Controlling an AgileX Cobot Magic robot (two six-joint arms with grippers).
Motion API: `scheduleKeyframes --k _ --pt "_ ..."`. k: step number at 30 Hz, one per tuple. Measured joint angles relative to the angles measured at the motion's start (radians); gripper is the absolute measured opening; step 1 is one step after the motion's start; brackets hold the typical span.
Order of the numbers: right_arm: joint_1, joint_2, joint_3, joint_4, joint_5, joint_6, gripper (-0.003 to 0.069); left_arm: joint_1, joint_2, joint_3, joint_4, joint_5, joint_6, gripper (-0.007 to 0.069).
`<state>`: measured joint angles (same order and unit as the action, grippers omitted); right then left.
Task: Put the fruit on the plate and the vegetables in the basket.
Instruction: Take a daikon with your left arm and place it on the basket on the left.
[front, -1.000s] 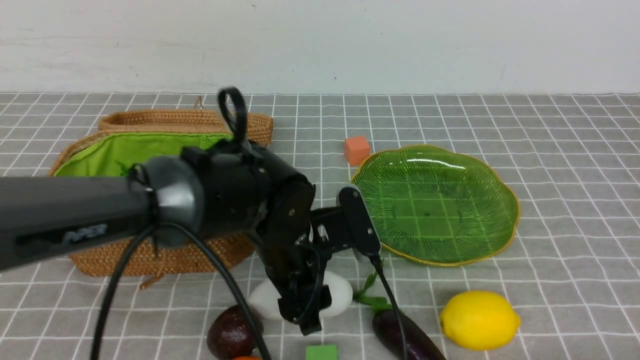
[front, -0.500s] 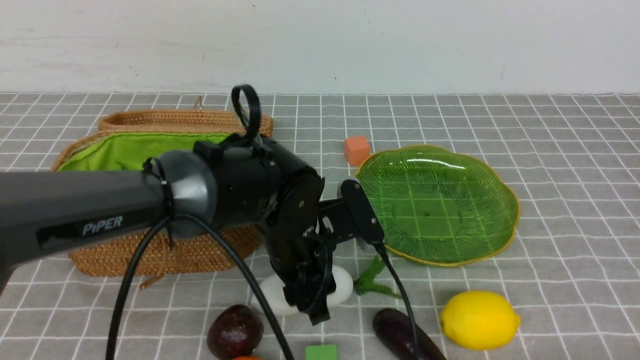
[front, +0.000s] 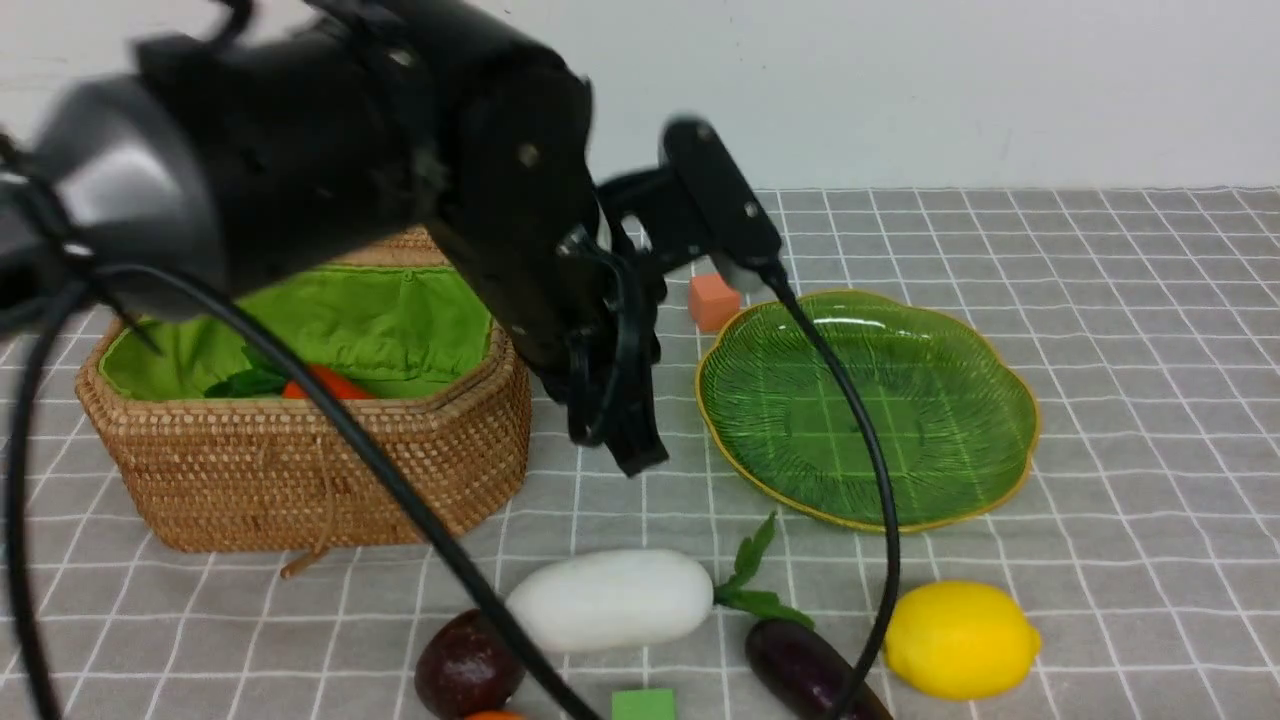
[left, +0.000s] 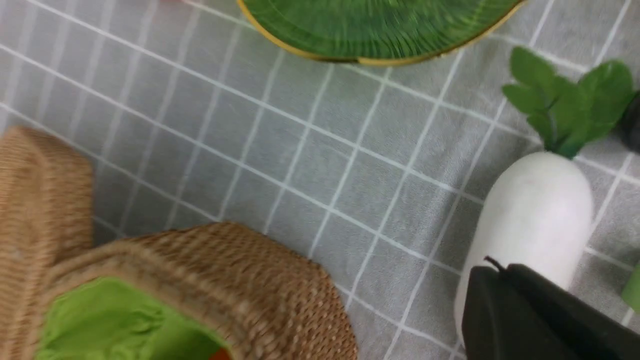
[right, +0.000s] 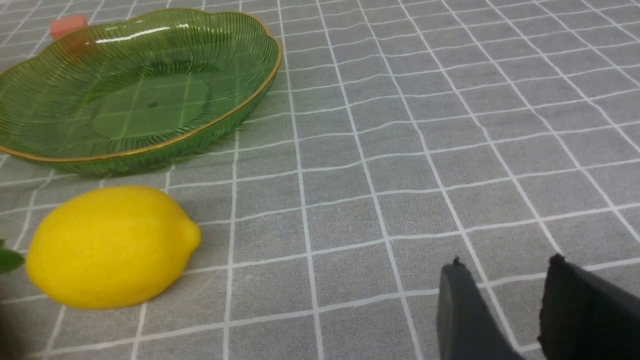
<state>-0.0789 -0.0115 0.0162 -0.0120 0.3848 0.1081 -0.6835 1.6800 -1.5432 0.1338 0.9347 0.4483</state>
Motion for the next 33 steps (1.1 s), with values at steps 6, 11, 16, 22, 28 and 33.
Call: scheduleKeyframes --k 6,11,16,22,28,33 --pt "0.000 0.000 0.000 0.000 0.000 0.000 0.0241 0.000 0.009 0.055 -0.011 -0.003 0.000 0.0207" --pt "0.000 0.000 0.000 0.000 0.000 0.000 0.0241 -0.001 0.058 0.166 0.014 -0.092 0.000 0.0610" --pt "0.000 0.000 0.000 0.000 0.000 0.000 0.0241 -0.001 0.142 0.200 0.039 -0.163 0.000 0.0659" --pt "0.000 0.000 0.000 0.000 0.000 0.000 0.0241 -0.001 0.280 0.202 0.041 -0.209 0.000 0.0567" --pt "0.000 0.000 0.000 0.000 0.000 0.000 0.0241 -0.001 0.284 0.200 0.045 -0.183 0.000 0.0500" --pt "0.000 0.000 0.000 0.000 0.000 0.000 0.0241 -0.001 0.188 0.136 0.046 -0.114 0.000 0.0500"
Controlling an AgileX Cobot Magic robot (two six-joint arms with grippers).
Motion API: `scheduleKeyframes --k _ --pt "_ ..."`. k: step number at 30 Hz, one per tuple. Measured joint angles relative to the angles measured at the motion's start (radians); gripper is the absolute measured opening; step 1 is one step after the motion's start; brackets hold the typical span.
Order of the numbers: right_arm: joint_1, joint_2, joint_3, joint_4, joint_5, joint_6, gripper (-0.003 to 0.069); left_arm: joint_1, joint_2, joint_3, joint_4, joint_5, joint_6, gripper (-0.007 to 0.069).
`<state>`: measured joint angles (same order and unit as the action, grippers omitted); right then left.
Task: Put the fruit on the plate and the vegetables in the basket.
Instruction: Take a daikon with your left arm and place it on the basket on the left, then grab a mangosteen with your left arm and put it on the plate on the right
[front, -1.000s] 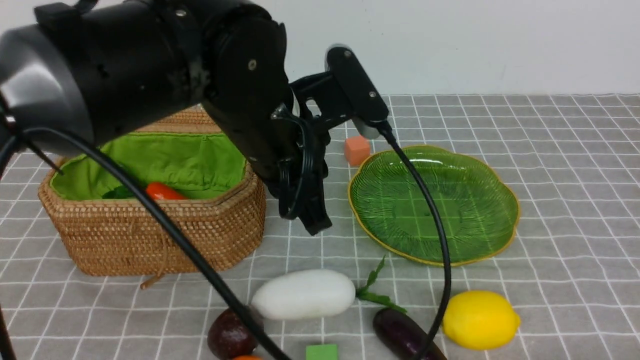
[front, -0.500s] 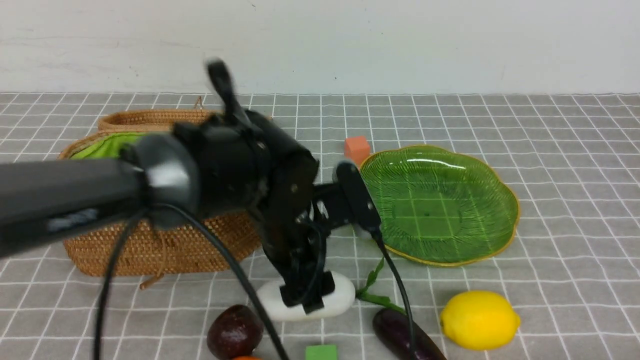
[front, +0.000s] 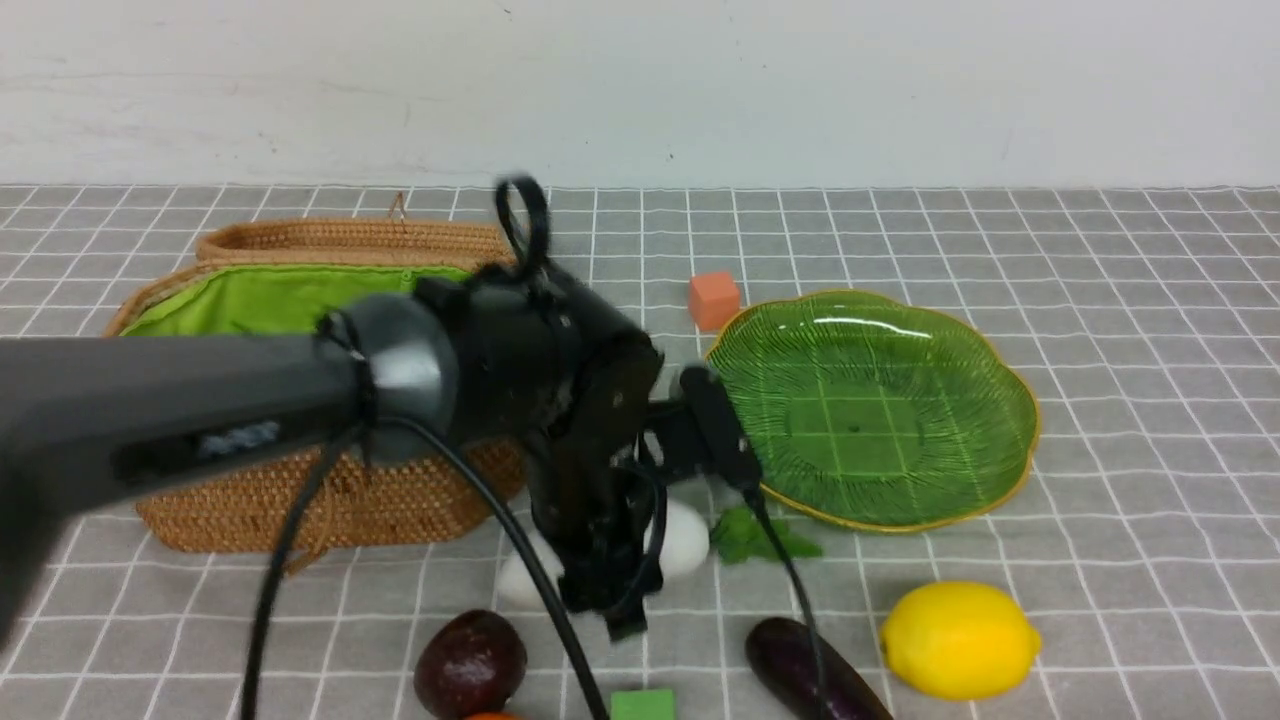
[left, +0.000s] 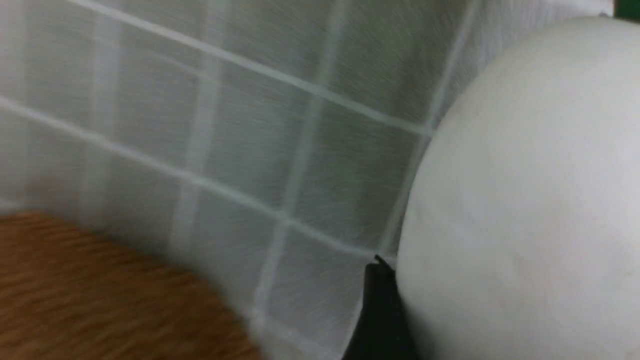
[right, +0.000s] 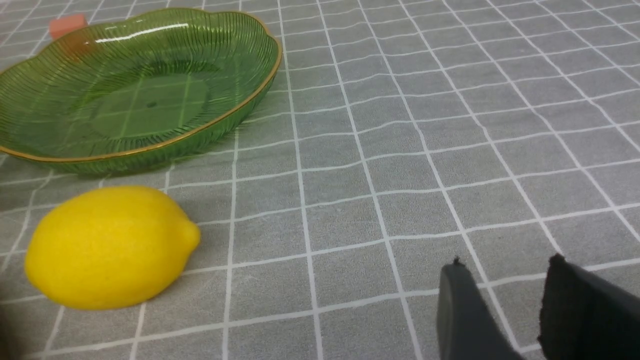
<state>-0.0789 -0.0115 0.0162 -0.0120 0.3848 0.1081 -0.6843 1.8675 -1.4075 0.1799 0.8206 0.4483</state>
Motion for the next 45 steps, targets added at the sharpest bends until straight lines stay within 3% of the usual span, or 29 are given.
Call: scheduleKeyframes --k 7,15,18,23,28,32,36,39,40,45 --pt "0.000 0.000 0.000 0.000 0.000 0.000 0.0241 0.055 -0.200 -0.146 0.012 0.059 0.022 0.0500" --pt "0.000 0.000 0.000 0.000 0.000 0.000 0.0241 0.317 -0.299 -0.158 0.144 0.080 0.028 0.0500" --pt "0.000 0.000 0.000 0.000 0.000 0.000 0.0241 0.393 -0.275 -0.103 0.214 0.023 0.044 0.0500" --pt "0.000 0.000 0.000 0.000 0.000 0.000 0.0241 0.418 -0.239 -0.014 0.243 -0.104 0.049 0.0500" --pt "0.000 0.000 0.000 0.000 0.000 0.000 0.0241 0.418 -0.206 0.041 0.243 -0.141 0.049 0.0638" --pt "0.000 0.000 0.000 0.000 0.000 0.000 0.0241 0.418 -0.225 0.043 0.242 -0.094 0.049 0.0659" --pt "0.000 0.000 0.000 0.000 0.000 0.000 0.0241 0.418 -0.289 0.043 0.196 -0.031 0.002 0.0624" --pt "0.000 0.000 0.000 0.000 0.000 0.000 0.0241 0.418 -0.377 0.043 0.068 0.025 -0.114 0.0559" --pt "0.000 0.000 0.000 0.000 0.000 0.000 0.0241 0.418 -0.435 0.043 -0.041 0.049 -0.187 0.0520" --pt "0.000 0.000 0.000 0.000 0.000 0.000 0.0241 0.418 -0.507 0.043 -0.254 0.213 -0.291 0.0412"
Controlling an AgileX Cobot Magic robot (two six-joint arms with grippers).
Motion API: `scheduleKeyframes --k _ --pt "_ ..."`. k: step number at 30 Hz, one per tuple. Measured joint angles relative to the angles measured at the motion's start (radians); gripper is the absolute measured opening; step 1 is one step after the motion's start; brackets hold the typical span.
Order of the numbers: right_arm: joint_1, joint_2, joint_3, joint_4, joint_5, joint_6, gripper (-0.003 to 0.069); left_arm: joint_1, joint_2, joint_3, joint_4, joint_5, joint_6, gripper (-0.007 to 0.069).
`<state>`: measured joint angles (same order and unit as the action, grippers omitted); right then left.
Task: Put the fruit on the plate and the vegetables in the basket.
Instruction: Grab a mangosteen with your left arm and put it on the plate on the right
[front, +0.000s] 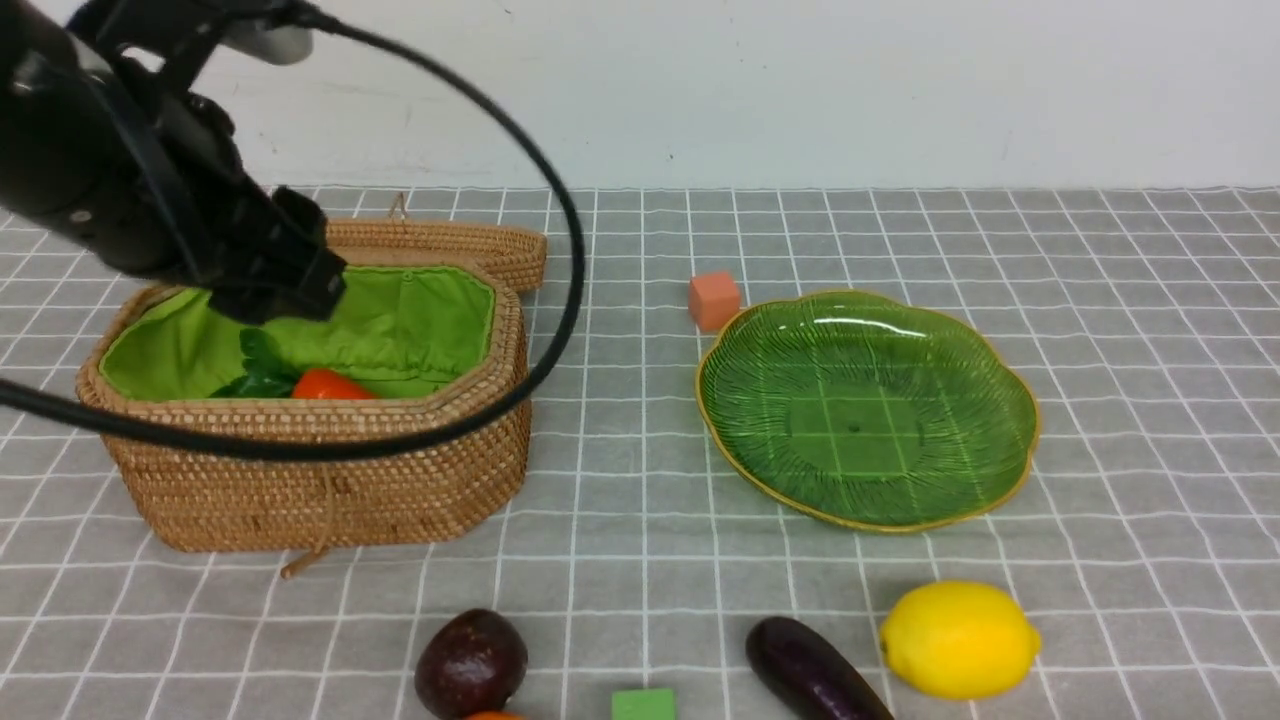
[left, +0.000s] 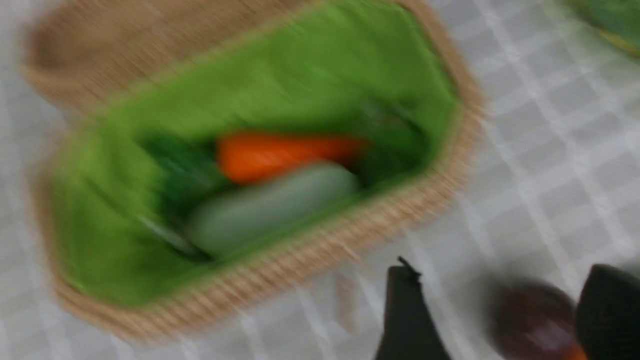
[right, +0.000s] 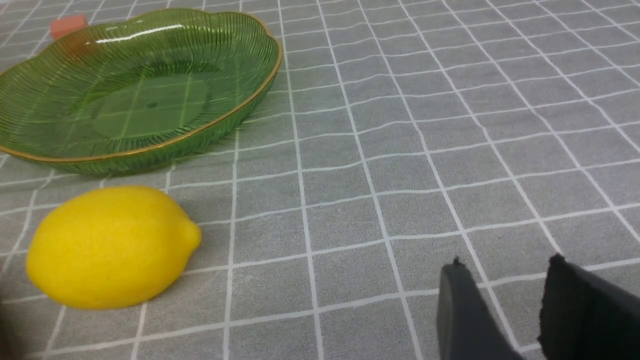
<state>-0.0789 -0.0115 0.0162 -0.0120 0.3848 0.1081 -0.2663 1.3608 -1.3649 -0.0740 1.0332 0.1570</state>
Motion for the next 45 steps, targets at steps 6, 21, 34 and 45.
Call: scheduleKeyframes --k 6,21,34,45 --pt "0.000 0.000 0.000 0.000 0.000 0.000 0.0241 0.000 0.012 0.077 -0.111 0.154 -0.175 0.0387" --pt "0.000 0.000 0.000 0.000 0.000 0.000 0.0241 -0.185 0.191 0.261 -0.103 -0.048 -0.508 0.0589" --pt "0.000 0.000 0.000 0.000 0.000 0.000 0.0241 -0.248 0.375 0.261 0.039 -0.188 -0.734 0.0545" --pt "0.000 0.000 0.000 0.000 0.000 0.000 0.0241 -0.248 0.377 0.254 0.044 -0.179 -0.729 0.0510"
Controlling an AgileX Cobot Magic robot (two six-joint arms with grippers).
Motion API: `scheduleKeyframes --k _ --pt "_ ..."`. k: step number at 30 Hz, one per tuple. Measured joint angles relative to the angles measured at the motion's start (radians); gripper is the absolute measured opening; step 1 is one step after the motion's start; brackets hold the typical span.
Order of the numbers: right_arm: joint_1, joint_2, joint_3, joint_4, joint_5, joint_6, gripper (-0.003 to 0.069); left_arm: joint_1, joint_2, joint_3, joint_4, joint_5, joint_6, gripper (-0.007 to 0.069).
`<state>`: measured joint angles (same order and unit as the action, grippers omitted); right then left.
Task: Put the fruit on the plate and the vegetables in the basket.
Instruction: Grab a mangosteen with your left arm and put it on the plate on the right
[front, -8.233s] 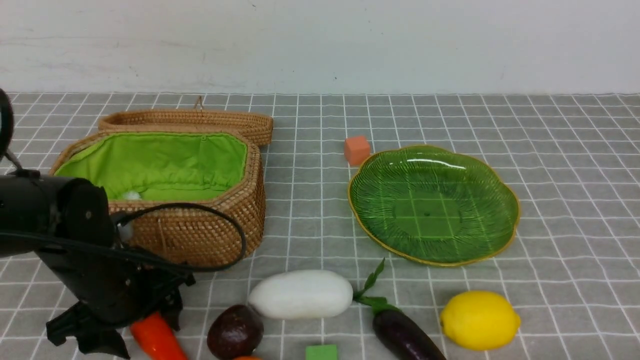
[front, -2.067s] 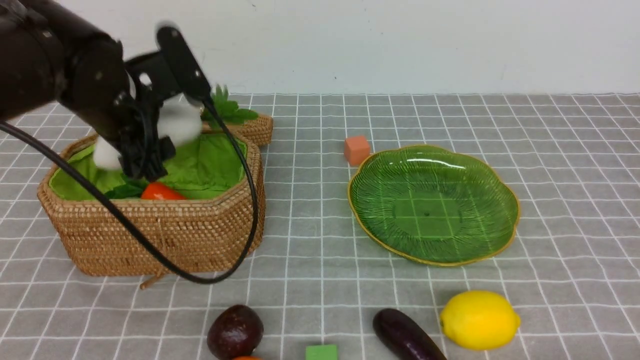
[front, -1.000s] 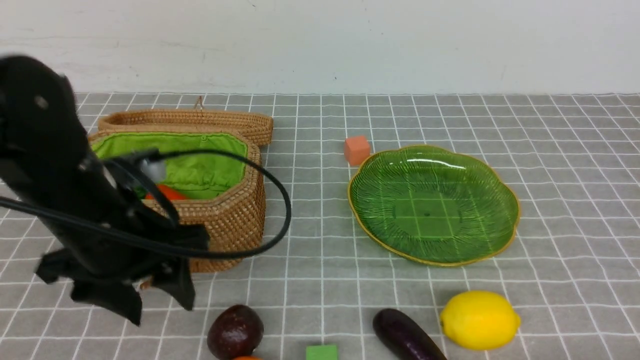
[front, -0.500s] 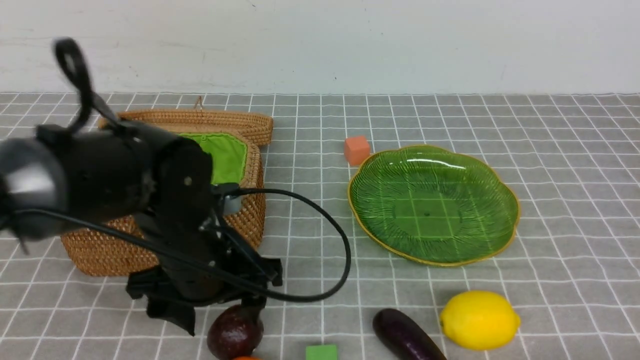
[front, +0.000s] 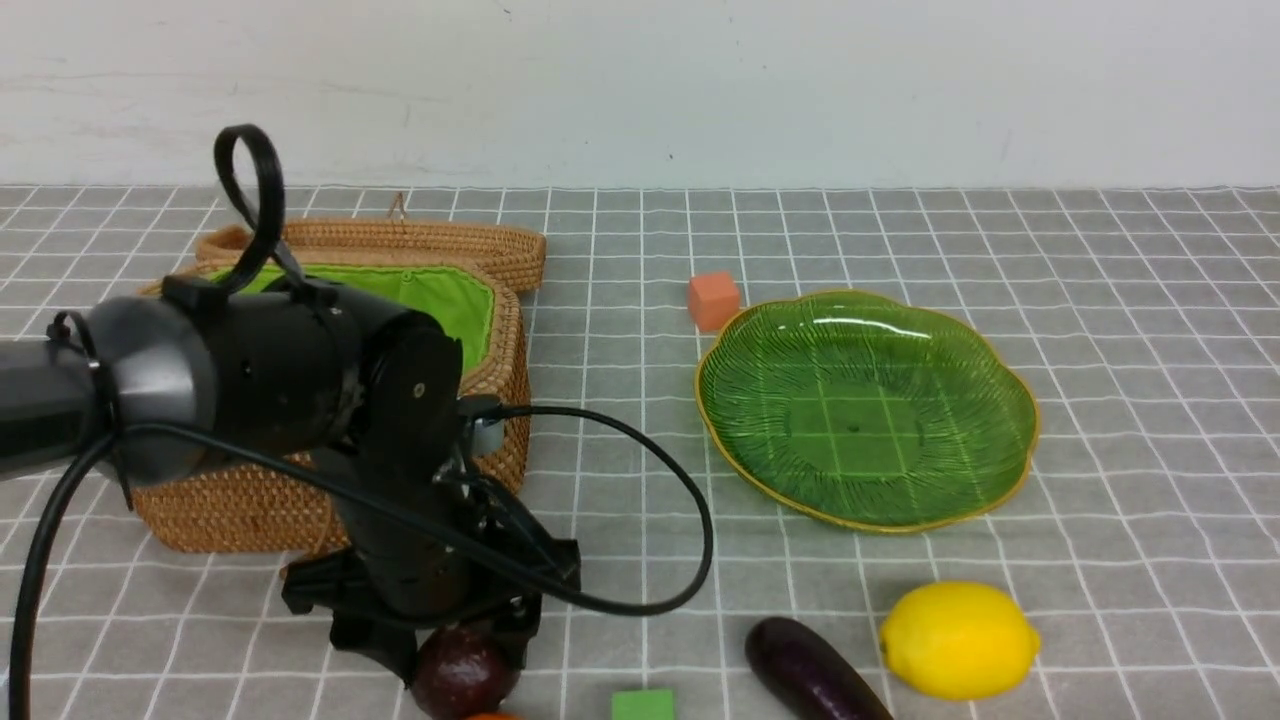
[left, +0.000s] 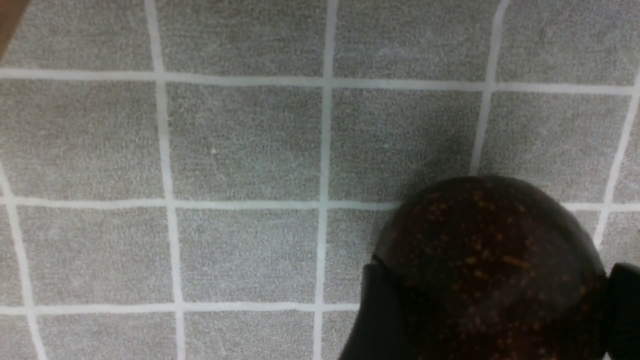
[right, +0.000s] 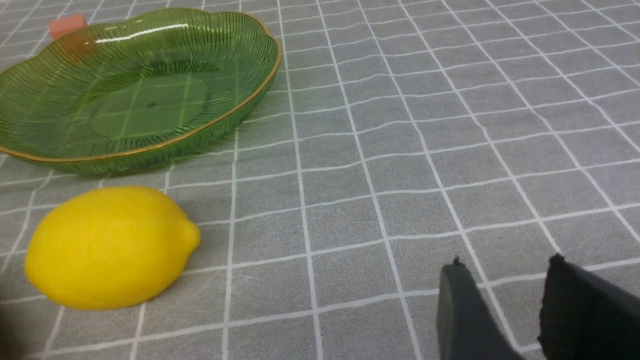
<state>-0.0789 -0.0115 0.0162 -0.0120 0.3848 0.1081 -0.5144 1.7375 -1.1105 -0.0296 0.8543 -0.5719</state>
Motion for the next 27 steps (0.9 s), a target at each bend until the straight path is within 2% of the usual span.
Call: scheduleKeyframes --k 6,11,16,20,27 --pt "0.000 0.000 0.000 0.000 0.000 0.000 0.0241 0.000 -0.010 -0.078 0.005 0.074 0.000 0.0510" --pt "0.000 0.000 0.000 0.000 0.000 0.000 0.0241 0.000 -0.025 -0.296 -0.158 0.167 0.106 0.0510" --pt "0.000 0.000 0.000 0.000 0.000 0.000 0.0241 0.000 0.002 -0.452 -0.301 0.075 0.207 0.0510" --pt "0.000 0.000 0.000 0.000 0.000 0.000 0.0241 -0.002 0.137 -0.607 -0.391 -0.025 0.233 0.0510" --pt "0.000 0.000 0.000 0.000 0.000 0.000 0.0241 -0.061 0.428 -0.847 -0.378 -0.121 0.232 0.0510"
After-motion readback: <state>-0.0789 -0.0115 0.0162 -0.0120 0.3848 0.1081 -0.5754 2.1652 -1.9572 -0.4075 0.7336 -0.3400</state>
